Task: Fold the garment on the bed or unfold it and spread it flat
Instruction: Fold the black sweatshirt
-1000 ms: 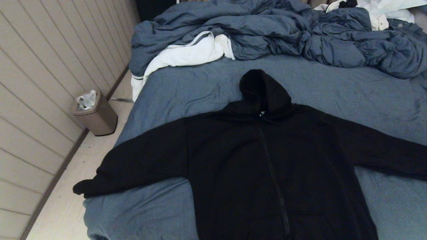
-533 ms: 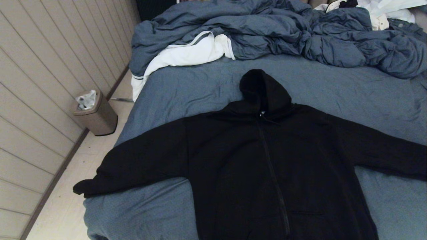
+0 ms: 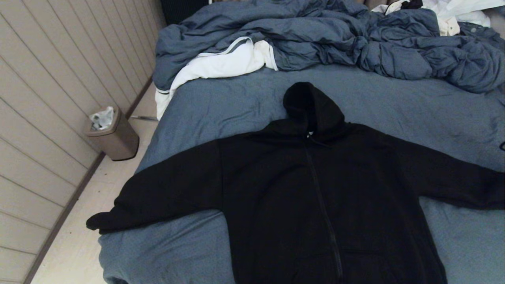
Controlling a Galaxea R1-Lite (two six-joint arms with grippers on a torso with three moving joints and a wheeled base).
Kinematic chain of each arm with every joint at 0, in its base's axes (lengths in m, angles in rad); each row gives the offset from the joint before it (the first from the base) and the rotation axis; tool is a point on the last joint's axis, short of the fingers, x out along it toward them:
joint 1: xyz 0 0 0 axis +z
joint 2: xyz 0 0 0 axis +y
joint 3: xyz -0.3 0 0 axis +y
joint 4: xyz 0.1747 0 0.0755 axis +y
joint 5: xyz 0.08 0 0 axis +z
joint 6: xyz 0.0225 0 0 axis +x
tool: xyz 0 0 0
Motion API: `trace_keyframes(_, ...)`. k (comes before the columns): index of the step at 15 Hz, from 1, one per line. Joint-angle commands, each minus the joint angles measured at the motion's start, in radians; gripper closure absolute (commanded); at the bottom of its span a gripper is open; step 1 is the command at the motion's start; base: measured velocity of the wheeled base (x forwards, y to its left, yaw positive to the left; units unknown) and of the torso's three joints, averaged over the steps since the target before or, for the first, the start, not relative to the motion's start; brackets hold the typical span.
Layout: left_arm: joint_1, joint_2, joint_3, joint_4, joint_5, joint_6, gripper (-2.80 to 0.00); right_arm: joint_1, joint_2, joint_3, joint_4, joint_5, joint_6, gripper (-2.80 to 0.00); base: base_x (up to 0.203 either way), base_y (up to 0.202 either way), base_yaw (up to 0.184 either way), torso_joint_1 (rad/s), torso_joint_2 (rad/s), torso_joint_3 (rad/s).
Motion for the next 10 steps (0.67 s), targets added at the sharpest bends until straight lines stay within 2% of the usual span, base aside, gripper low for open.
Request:
trace_keyframes(1,0.001,0.000,0.000,0.001,0.000,-0.001,0.00,0.094,-0.109,-0.002,0.036,-0.002,0.017,0.00,0.000,0.000,0.000,0.000,0.00,0.000)
trace_keyframes(3,0.001,0.000,-0.002,0.001,0.000,-0.001,0.00,0.223,-0.164,0.000,0.081,-0.041,0.031,0.00,0.000,0.000,0.000,0.000,0.00,0.000)
trace_keyframes(5,0.001,0.000,-0.002,0.001,0.000,-0.001,0.00,0.374,-0.208,-0.004,0.097,-0.133,0.034,0.00,0.000,0.000,0.000,0.000,0.00,0.000)
trace_keyframes(10,0.001,0.000,-0.002,0.001,0.000,-0.001,0.00,0.734,-0.318,-0.014,0.103,-0.297,0.033,0.00,0.000,0.000,0.000,0.000,0.00,0.000)
